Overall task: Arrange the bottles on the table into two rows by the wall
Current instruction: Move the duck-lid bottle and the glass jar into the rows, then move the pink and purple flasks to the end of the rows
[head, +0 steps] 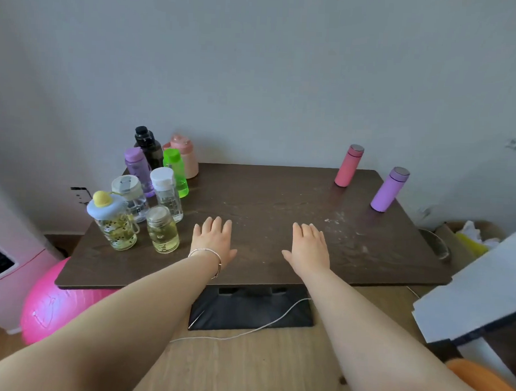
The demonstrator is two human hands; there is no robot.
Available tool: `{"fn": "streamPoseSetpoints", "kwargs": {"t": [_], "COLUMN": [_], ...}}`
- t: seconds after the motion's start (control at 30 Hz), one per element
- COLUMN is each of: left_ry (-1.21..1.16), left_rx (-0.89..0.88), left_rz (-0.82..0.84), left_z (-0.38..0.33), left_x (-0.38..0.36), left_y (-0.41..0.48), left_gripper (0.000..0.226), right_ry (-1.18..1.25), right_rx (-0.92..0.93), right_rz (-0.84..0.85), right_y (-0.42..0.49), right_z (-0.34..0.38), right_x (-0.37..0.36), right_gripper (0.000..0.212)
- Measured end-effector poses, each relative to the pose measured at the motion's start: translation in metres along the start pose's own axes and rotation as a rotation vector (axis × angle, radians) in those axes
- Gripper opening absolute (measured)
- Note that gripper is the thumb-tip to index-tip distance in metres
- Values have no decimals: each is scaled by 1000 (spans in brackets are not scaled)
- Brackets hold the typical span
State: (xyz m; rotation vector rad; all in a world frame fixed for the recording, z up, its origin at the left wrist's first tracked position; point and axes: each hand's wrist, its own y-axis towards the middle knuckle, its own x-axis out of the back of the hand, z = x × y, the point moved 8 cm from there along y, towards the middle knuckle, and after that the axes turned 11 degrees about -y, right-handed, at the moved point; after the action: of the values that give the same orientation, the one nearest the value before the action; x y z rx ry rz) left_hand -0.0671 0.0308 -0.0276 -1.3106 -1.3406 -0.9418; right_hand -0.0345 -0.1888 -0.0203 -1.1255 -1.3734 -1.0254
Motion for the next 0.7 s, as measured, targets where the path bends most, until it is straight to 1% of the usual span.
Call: {"fn": "streamPoseSetpoints", "kwargs": {"t": [0.17, 0.3, 0.5, 0.7], "left_ry": [35, 46, 49, 29], "left_rx": [-100, -163, -239, -322], "left_rz": [-65, -44, -1, 26], "left_z": [-85, -137, -194, -242], "left_x": [14, 9, -8, -16], "left_y": [20, 43, 93, 168], "left_gripper": [81, 82, 83, 83], "right_ry": [39, 50, 43, 39], "right_rx": [-98, -169, -258, -376], "right_rz": [-31, -45, -60, -52], "right_y": [-7, 0, 29, 77], "right_z": [-80, -131, -192, -243], "right_x": [8, 6, 5, -3], "right_gripper": [77, 77, 77, 75]}}
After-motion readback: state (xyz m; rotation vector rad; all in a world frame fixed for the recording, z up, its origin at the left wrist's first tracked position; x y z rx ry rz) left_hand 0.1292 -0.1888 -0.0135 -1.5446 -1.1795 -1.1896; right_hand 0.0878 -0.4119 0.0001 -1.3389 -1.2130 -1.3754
